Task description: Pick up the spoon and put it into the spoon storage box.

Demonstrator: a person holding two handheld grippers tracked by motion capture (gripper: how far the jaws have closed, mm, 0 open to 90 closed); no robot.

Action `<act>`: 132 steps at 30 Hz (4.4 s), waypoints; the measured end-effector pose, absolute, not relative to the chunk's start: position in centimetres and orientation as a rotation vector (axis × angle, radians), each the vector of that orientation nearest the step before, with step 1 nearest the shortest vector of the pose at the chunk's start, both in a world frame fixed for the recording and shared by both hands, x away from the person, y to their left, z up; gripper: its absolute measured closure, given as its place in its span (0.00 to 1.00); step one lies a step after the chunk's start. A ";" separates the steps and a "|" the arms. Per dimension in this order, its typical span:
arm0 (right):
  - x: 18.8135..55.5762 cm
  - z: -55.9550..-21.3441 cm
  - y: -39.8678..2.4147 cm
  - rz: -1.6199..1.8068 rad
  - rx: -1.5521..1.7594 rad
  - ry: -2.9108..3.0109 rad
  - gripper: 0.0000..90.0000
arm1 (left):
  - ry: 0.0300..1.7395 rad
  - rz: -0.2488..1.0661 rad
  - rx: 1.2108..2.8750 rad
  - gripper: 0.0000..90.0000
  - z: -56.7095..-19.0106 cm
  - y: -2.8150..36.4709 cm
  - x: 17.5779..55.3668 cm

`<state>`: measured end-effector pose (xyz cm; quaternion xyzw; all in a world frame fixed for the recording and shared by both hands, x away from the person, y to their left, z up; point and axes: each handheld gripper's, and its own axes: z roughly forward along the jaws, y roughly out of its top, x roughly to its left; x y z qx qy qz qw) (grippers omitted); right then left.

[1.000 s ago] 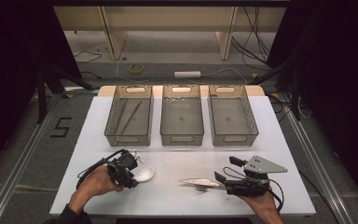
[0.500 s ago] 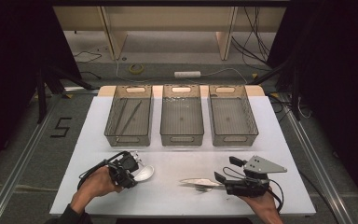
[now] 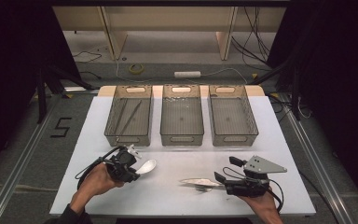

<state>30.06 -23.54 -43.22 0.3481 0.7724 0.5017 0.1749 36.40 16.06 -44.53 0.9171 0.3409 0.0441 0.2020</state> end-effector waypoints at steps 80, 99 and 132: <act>30.3 -43.6 -23.8 1.414 1.013 2.203 0.24 | 0.970 0.259 2.170 0.94 -37.6 9.1 48.0; 30.3 -43.6 -23.8 1.416 1.005 2.202 0.24 | 1.035 0.284 2.134 0.94 -38.1 6.8 52.5; 30.2 -43.5 -23.8 1.432 1.000 2.206 0.24 | 1.177 0.301 2.075 0.71 -40.5 4.8 56.1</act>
